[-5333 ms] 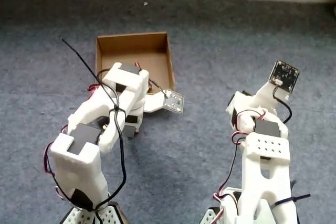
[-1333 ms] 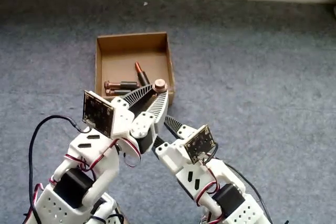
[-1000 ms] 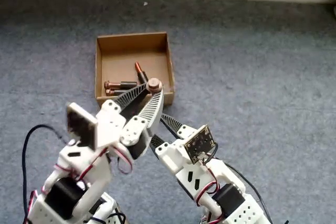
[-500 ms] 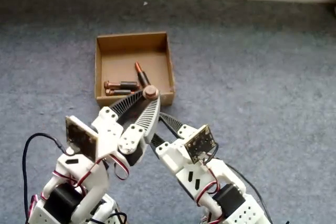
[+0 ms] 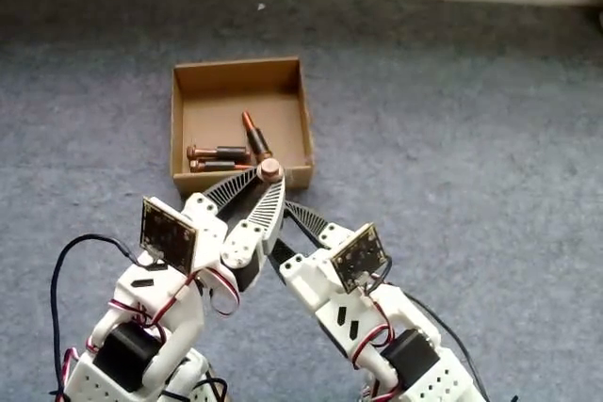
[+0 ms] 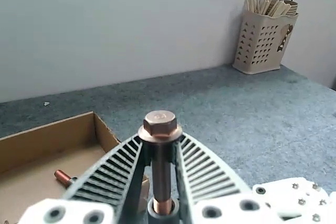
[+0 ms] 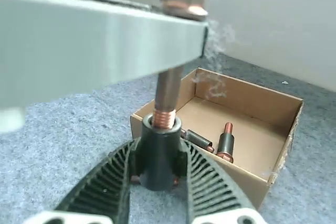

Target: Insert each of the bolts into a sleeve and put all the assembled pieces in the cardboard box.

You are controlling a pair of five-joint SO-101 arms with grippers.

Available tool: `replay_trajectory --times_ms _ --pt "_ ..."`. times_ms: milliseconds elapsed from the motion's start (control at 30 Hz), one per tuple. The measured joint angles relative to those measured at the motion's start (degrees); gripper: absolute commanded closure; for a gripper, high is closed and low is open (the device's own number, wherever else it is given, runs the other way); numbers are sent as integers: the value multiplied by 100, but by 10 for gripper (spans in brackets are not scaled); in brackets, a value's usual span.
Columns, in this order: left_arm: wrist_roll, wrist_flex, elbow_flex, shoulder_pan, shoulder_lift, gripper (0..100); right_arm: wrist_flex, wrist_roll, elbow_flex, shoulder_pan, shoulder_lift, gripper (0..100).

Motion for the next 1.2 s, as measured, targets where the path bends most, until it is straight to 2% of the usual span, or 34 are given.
replay_trajectory --times_ms 67,200,467,633,767,933,1100,1200 --pt "0 0 44 0 0 950 0 0 0 0 0 994" --pt "0 35 70 0 0 782 0 0 0 44 0 994" --pt "-97 1371 -580 -114 0 772 0 0 0 615 9 994" --pt "-985 2084 -1055 -229 -70 773 0 0 0 677 9 994" --pt "-1108 2321 -1081 -1090 -70 773 0 0 0 826 9 994" --pt "-1125 2321 -870 -2778 -70 771 0 0 9 1152 9 994" --pt "-1160 2321 -88 -4360 -53 769 0 0 9 1231 9 994" --pt "-1336 2321 536 -4949 -9 769 123 0 9 1231 9 994"
